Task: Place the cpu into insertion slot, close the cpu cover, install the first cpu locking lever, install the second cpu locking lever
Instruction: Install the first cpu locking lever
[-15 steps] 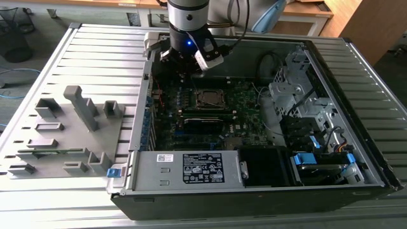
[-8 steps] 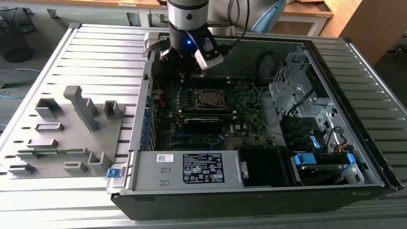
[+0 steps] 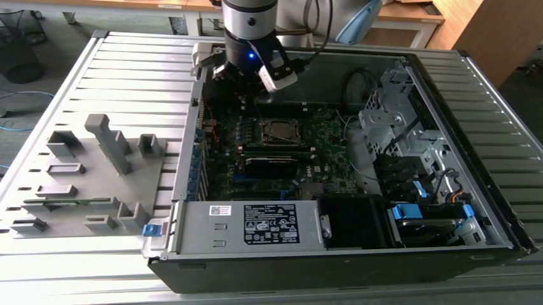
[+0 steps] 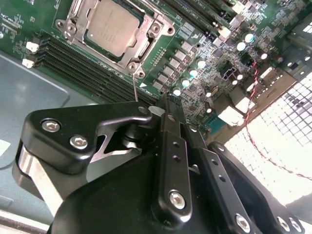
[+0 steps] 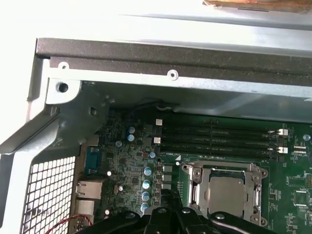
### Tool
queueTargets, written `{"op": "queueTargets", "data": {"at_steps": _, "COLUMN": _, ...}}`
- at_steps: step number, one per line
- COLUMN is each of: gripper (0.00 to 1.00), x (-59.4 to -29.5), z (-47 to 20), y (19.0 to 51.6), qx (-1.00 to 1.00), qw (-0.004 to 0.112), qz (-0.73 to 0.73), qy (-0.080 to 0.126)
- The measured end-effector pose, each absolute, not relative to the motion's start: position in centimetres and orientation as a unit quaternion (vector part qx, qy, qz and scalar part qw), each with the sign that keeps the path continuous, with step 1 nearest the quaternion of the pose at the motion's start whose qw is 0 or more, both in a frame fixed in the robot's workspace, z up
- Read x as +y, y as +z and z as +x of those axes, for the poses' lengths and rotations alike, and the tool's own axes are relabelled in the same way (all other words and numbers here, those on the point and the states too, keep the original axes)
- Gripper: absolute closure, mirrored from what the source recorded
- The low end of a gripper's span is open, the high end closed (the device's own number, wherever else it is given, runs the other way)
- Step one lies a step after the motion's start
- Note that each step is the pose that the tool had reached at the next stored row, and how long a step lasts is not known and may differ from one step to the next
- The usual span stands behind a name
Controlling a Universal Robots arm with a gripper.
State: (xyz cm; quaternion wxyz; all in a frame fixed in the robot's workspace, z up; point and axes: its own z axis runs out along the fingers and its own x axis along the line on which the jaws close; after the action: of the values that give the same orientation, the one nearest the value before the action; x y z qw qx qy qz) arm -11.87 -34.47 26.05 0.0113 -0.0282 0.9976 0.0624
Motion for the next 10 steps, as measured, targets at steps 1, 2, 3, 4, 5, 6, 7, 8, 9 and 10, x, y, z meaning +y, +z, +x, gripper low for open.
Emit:
{"op": "queueTargets", "data": {"at_steps": 1, "gripper": 0.89, "x": -34.45, "z": -11.91, "y": 26.06, "qx": 0.998, "qw": 0.011, "qz": -0.028, "qy": 0.063}}
{"op": "queueTargets", "data": {"at_steps": 2, "gripper": 0.89, "x": -34.43, "z": -11.96, "y": 26.05, "qx": 0.998, "qw": 0.011, "qz": -0.028, "qy": 0.064}}
{"op": "queueTargets", "data": {"at_steps": 3, "gripper": 0.89, "x": -34.39, "z": -12.02, "y": 26.04, "qx": 0.998, "qw": 0.012, "qz": -0.028, "qy": 0.064}}
{"op": "queueTargets", "data": {"at_steps": 4, "gripper": 0.89, "x": -34.36, "z": -12.1, "y": 26.03, "qx": 0.998, "qw": 0.011, "qz": -0.028, "qy": 0.064}}
{"op": "queueTargets", "data": {"at_steps": 5, "gripper": 0.89, "x": -34.31, "z": -12.15, "y": 26.01, "qx": 0.998, "qw": 0.011, "qz": -0.028, "qy": 0.064}}
{"op": "queueTargets", "data": {"at_steps": 6, "gripper": 0.89, "x": -34.21, "z": -12.18, "y": 25.99, "qx": 0.998, "qw": 0.011, "qz": -0.028, "qy": 0.064}}
{"op": "queueTargets", "data": {"at_steps": 7, "gripper": 0.89, "x": -34.09, "z": -12.2, "y": 25.97, "qx": 0.998, "qw": 0.011, "qz": -0.028, "qy": 0.064}}
{"op": "queueTargets", "data": {"at_steps": 8, "gripper": 0.89, "x": -33.95, "z": -12.2, "y": 25.95, "qx": 0.998, "qw": 0.011, "qz": -0.028, "qy": 0.064}}
{"op": "queueTargets", "data": {"at_steps": 9, "gripper": 0.89, "x": -33.81, "z": -12.2, "y": 25.93, "qx": 0.998, "qw": 0.011, "qz": -0.028, "qy": 0.064}}
{"op": "queueTargets", "data": {"at_steps": 10, "gripper": 0.89, "x": -33.66, "z": -12.2, "y": 25.92, "qx": 0.998, "qw": 0.011, "qz": -0.028, "qy": 0.064}}
